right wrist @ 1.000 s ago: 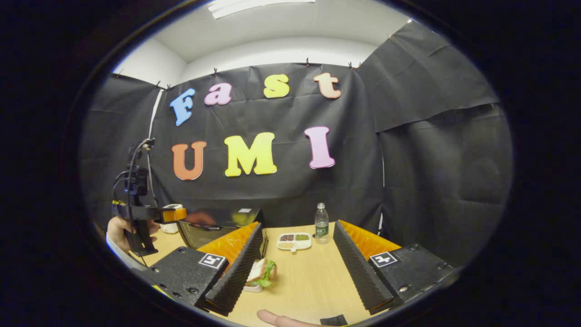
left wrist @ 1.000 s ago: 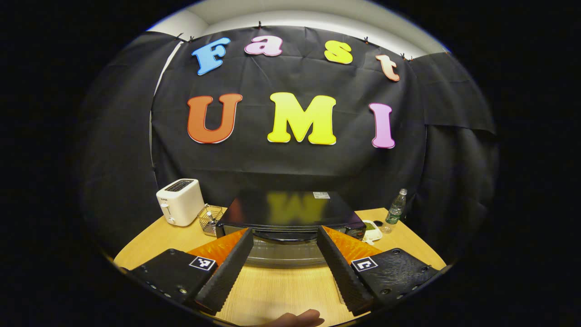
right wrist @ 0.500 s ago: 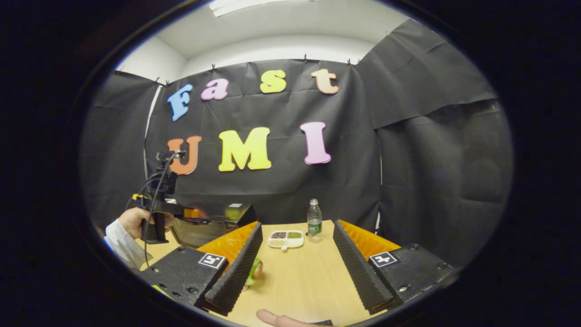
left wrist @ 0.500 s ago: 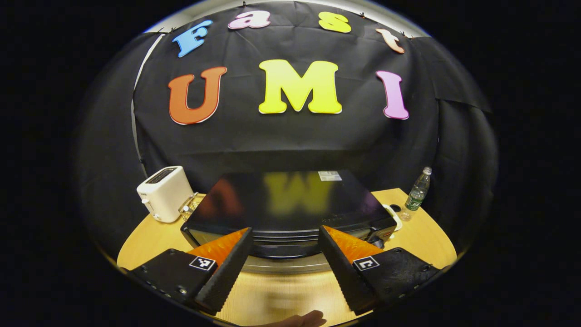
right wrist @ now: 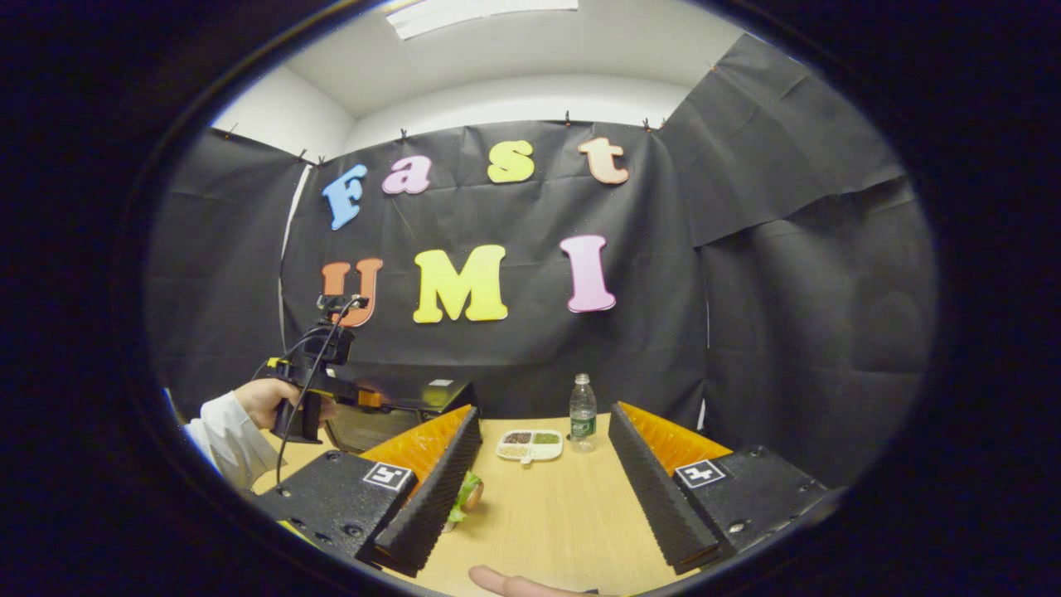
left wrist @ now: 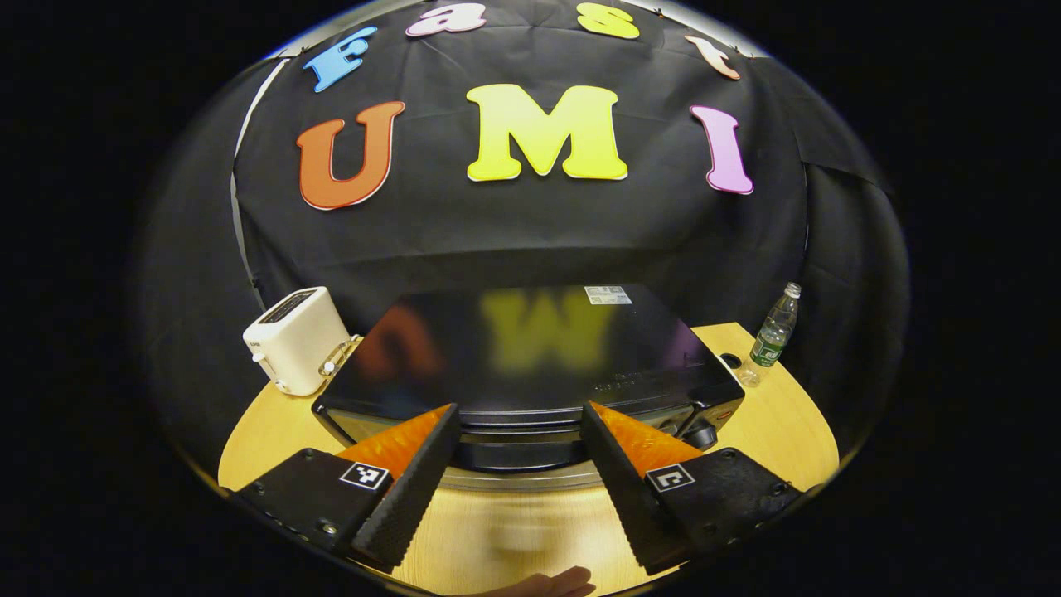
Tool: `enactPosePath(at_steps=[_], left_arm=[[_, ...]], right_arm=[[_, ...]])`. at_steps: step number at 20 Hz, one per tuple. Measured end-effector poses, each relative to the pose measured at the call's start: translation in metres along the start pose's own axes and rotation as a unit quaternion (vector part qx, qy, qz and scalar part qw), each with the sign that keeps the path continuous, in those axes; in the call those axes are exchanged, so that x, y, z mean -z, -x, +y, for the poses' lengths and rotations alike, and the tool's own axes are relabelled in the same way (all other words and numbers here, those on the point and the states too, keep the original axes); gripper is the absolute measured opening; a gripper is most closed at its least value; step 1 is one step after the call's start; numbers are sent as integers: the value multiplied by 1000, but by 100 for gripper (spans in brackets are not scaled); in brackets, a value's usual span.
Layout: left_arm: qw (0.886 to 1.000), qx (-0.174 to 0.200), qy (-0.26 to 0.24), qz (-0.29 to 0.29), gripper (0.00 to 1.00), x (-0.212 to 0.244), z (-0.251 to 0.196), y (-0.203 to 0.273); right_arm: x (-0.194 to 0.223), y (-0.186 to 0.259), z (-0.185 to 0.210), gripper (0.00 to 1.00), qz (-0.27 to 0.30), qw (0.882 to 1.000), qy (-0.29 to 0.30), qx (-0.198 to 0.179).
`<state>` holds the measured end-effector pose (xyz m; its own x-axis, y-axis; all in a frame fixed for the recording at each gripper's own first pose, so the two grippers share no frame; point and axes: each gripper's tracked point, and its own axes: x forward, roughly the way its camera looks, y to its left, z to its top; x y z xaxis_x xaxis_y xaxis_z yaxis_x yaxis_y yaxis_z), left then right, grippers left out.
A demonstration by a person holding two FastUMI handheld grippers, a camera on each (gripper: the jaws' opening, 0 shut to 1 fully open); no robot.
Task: Open the electric oven with the left hand, put the food in, and close the electric oven.
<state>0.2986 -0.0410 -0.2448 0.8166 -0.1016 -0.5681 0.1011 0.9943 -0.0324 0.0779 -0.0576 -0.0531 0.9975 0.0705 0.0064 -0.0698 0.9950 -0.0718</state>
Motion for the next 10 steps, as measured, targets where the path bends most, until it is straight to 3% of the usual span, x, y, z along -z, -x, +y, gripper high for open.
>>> enactPosePath(at_steps=[1, 2, 3, 4, 5, 6, 10], left_arm=[[1000, 0, 2, 3, 98, 2, 0, 3], [1000, 0, 3, 5, 98, 4, -1, 6], [1000, -1, 2, 7, 98, 6, -1, 10], [1000, -1, 0, 8, 97, 9, -1, 14], [1000, 0, -1, 7, 97, 12, -1, 18], [1000, 0, -1, 8, 97, 17, -1, 24], [1000, 4, 3, -5, 98, 40, -3, 46]], right_arm=[[0, 2, 1, 100, 1, 1000, 1, -1], [0, 4, 1, 89, 2, 1000, 2, 0], [-1, 7, 0, 100, 3, 1000, 3, 2], [-3, 10, -1, 89, 1, 1000, 4, 4], [-3, 13, -2, 89, 0, 1000, 3, 7], [-2, 15, -3, 100, 1, 1000, 2, 11], [1, 20, -2, 100, 12, 1000, -4, 17]])
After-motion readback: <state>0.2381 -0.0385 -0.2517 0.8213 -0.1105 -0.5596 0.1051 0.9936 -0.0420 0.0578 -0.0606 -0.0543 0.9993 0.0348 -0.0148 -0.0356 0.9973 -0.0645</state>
